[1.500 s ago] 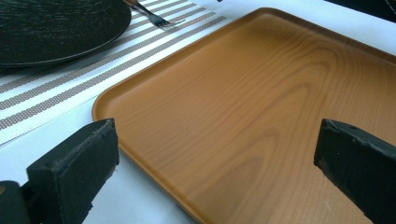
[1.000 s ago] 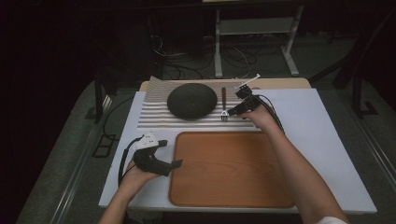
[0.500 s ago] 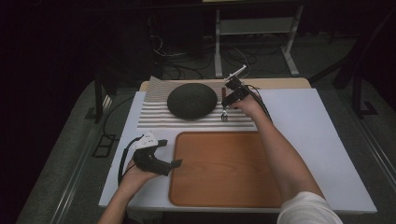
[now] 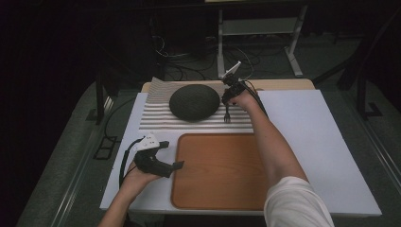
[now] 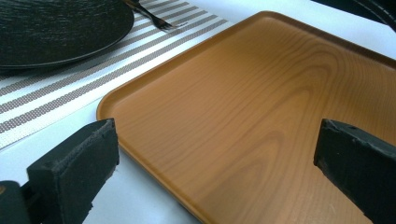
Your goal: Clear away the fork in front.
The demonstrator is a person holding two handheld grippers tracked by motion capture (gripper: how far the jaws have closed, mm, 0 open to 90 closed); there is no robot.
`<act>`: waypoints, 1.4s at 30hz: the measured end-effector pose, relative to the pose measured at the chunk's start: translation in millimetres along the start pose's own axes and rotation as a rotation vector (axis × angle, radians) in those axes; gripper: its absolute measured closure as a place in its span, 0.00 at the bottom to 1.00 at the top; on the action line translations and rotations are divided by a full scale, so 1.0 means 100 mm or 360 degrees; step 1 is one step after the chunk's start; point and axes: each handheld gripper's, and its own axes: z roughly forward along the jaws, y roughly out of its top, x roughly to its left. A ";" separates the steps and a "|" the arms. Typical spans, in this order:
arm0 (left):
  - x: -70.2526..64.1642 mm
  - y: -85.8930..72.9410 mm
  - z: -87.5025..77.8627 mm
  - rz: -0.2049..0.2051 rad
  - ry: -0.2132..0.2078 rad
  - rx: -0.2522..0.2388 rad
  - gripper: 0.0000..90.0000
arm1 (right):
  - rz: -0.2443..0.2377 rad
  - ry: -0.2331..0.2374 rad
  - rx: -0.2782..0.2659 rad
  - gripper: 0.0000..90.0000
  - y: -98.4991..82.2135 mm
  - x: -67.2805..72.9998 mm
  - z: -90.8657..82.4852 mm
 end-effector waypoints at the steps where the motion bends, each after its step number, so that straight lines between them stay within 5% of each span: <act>1: 0.00 0.00 0.00 0.0000 0.0000 0.0000 0.00 | 0.0000 0.0000 0.0000 0.57 0.00 0.00 0.00; 11: 0.01 0.00 -0.01 -0.0005 -0.0001 -0.0007 0.00 | -0.0003 -0.0038 0.0121 0.63 0.09 0.03 0.15; 25: 0.00 0.00 0.00 -0.0001 -0.0005 0.0001 0.00 | -0.0028 -0.0066 0.0173 0.80 0.08 -0.01 0.13; 42: 0.00 0.00 -0.01 -0.0003 -0.0003 -0.0003 0.00 | -0.0039 -0.0077 0.0155 0.86 0.05 0.02 0.12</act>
